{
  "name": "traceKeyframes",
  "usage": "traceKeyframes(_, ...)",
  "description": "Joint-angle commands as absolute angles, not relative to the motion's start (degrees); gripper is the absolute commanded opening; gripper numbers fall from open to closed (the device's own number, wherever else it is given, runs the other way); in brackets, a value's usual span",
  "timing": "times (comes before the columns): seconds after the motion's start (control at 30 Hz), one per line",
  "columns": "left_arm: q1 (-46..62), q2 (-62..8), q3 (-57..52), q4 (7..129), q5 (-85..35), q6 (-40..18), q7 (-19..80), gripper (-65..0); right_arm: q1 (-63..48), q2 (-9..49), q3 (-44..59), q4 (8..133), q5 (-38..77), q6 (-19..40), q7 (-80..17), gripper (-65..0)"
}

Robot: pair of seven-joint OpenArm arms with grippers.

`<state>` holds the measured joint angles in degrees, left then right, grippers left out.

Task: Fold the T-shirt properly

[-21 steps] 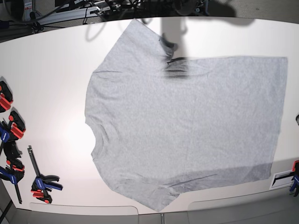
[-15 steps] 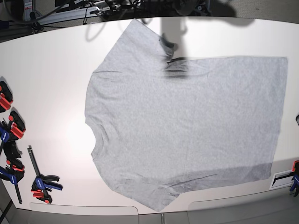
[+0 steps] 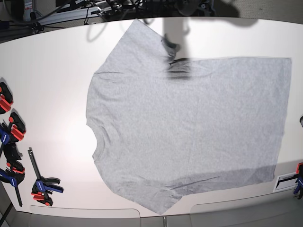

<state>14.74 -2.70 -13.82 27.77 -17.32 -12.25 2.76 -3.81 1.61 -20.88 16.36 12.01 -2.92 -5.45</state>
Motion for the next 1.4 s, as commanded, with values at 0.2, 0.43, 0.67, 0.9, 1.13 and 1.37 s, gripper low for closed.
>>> traceKeyframes(0.2, 15.2, -2.7, -13.8, 28.2, -17.6, -12.8, 4.5, -65.0, -6.5, 2.7, -21.0, 18.3, 12.0, -3.2, -2.1, -65.0)
traceKeyframes(0.43, 18.1, -2.7, -13.8, 30.0, -21.6, -12.9, 3.2, -65.0, -15.1, 6.0, -21.0, 26.5, 12.0, -3.2, 7.1, -65.0)
traceKeyframes(0.67, 28.0, -2.7, -13.8, 43.2, -22.6, -12.9, 0.0, -65.0, -24.8, 10.1, -21.0, 38.0, 12.0, -3.2, 14.9, -65.0)
traceKeyframes(0.9, 39.3, -2.7, -13.9, 57.7, -22.6, -12.8, -1.2, -65.0, -33.7, 13.2, -21.0, 48.6, 12.6, -3.2, 16.6, -65.0)
traceKeyframes(1.13, 48.9, -3.4, -13.9, 71.6, -22.7, -12.9, -3.0, -65.0, -44.9, 13.5, -21.0, 58.7, 12.6, -3.4, 22.2, -65.0)
traceKeyframes(1.37, 56.0, -10.6, -13.9, 83.3, -30.8, -12.9, -3.0, -65.0, -56.3, 13.5, -20.8, 72.4, 12.1, -11.1, 25.6, -65.0)
